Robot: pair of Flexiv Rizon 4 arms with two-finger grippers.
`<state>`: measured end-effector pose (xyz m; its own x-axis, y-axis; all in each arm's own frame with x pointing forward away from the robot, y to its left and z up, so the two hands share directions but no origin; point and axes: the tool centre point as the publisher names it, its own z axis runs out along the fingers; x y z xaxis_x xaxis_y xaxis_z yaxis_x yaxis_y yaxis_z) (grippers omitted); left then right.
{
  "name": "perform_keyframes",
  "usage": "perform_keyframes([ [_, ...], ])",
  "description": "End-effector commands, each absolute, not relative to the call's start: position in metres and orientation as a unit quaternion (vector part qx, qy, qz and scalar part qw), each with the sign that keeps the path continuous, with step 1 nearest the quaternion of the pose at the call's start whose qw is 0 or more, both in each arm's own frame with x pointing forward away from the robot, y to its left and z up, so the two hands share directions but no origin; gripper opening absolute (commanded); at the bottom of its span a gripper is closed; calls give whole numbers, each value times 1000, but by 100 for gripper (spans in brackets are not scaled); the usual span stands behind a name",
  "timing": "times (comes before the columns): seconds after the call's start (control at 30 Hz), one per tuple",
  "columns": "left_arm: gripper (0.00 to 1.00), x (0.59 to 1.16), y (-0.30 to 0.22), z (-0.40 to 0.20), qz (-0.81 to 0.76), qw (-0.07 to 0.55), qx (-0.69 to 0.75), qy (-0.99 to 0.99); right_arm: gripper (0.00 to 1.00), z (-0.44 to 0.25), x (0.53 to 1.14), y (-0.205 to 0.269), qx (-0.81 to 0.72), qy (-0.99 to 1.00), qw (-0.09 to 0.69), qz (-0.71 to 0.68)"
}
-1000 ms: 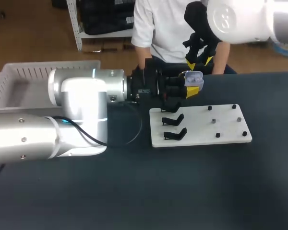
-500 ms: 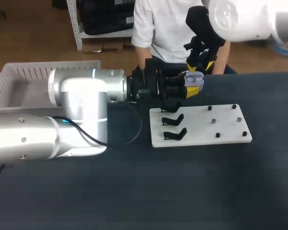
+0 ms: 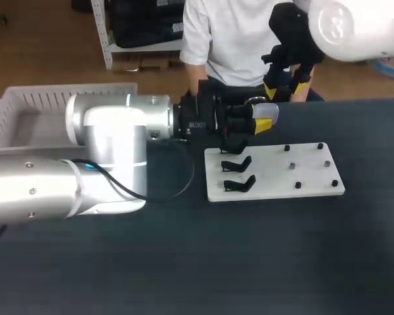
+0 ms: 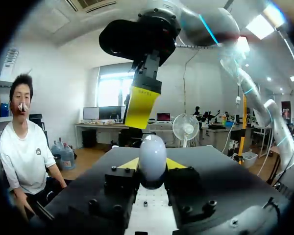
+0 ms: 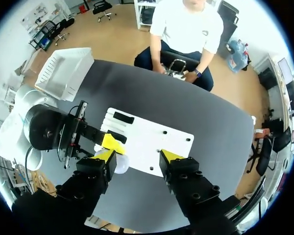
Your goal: Pick up each earbud case from the left stands, insert the matching earbuds, close the lid, and place the case in the box.
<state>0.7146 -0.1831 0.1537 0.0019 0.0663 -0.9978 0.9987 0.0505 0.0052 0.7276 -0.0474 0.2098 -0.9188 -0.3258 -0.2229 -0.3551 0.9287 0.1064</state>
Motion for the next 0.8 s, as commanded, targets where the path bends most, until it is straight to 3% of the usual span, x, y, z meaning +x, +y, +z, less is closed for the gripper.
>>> perform_keyframes([
  [0.03,0,714,-183,153,-469,499,503,527,65,216,695,-69,-145,973,143,104],
  [0.07,0,715,-178,156,-468,502,502,527,73,215,690,-73,-136,973,147,114],
  [0.13,0,717,-164,164,-463,511,496,528,100,213,682,-82,-124,972,152,132],
  [0.43,0,730,-80,201,-411,551,493,534,100,210,651,-97,-93,973,160,141],
  [0.8,0,774,65,193,-316,590,453,589,100,210,651,-97,-93,973,160,141],
])
